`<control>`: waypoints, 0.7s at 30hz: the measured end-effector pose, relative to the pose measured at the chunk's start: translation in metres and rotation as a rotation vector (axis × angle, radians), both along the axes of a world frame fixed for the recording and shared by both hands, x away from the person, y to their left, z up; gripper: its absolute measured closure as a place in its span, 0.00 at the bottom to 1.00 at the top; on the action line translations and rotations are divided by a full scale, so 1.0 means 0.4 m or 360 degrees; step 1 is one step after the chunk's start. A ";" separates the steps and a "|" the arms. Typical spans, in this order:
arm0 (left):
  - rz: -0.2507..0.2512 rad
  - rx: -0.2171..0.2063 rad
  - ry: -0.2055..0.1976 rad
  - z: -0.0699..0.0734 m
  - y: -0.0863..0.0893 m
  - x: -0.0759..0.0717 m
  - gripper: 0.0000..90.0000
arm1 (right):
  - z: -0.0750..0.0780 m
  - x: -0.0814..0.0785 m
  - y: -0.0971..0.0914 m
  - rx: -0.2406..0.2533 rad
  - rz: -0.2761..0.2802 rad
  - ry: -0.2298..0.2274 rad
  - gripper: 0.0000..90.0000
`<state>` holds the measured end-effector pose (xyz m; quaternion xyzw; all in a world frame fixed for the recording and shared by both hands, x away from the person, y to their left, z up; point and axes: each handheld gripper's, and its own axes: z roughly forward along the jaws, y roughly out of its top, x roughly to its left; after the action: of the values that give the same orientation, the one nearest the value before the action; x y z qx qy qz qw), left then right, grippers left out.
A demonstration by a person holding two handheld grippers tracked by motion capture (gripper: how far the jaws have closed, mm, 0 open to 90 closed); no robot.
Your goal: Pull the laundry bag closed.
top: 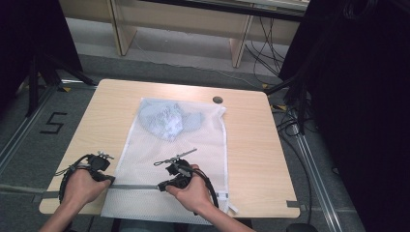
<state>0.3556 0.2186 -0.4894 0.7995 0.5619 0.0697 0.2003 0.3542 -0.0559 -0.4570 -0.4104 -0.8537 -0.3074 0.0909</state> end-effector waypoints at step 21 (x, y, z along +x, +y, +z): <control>-0.0062 0.0039 -0.0017 0.001 0.006 0.005 1.00 | 0.002 -0.001 -0.034 0.0016 -0.0007 -0.0034 0.97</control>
<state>0.3575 0.2210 -0.4889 0.8123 0.5443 0.0768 0.1949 0.3539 -0.0695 -0.4562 -0.4086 -0.8521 -0.3162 0.0831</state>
